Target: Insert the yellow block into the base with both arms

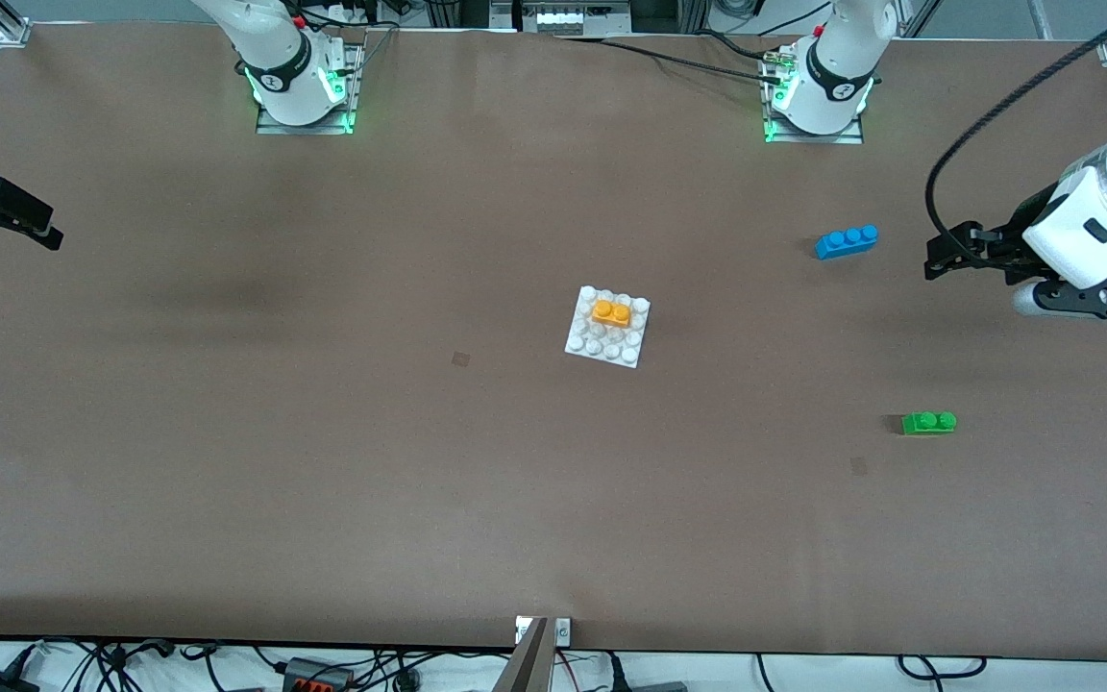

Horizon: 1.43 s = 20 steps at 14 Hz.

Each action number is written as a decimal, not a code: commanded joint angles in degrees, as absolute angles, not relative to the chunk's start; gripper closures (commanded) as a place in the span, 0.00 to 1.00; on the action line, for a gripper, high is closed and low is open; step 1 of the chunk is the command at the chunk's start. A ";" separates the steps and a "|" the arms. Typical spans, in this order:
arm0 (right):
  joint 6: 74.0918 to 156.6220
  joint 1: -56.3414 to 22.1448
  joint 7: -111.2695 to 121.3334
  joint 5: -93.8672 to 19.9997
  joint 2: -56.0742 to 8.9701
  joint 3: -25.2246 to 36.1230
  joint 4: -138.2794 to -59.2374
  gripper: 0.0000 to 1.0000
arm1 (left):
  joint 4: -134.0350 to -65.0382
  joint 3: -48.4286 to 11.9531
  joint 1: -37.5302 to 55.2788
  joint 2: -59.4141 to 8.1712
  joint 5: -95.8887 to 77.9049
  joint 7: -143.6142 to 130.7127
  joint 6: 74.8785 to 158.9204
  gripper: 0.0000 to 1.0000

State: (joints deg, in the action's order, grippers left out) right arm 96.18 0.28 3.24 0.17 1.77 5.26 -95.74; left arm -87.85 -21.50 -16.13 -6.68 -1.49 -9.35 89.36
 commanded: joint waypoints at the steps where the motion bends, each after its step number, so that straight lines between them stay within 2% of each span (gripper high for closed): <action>1: 95.63 0.70 3.25 0.00 1.14 5.01 -94.48 0.00 | -87.28 -20.48 -16.09 -4.48 -0.81 -13.18 84.92 0.00; 2: 95.63 0.70 3.25 0.00 1.14 5.01 -94.48 0.00 | -87.28 -20.04 -14.34 -4.48 1.65 -12.92 84.73 0.00; 3: 95.62 0.70 3.34 0.09 1.14 5.01 -94.48 0.00 | -87.19 -15.86 -10.58 -4.40 2.19 -12.66 84.55 0.00; 4: 95.62 0.62 3.34 0.09 1.14 5.01 -94.48 0.00 | -86.93 -8.60 -4.37 -4.57 1.41 -12.48 84.55 0.00; 5: 95.62 0.62 3.25 0.09 1.14 4.92 -94.48 0.00 | -86.84 -3.83 -0.48 -4.48 0.01 -12.13 84.46 0.00; 6: 95.62 0.62 3.25 0.09 1.14 5.01 -94.48 0.00 | -86.84 -2.82 -0.09 -4.48 -0.43 -11.52 84.46 0.00; 16: 95.62 0.53 3.43 0.09 1.23 4.92 -94.48 0.00 | -86.84 -3.78 -1.32 -5.01 -2.11 -10.02 84.46 0.00; 20: 95.62 0.61 3.43 0.09 1.23 4.92 -94.48 0.00 | -86.84 -7.38 -5.10 -4.92 -2.11 -9.58 84.46 0.00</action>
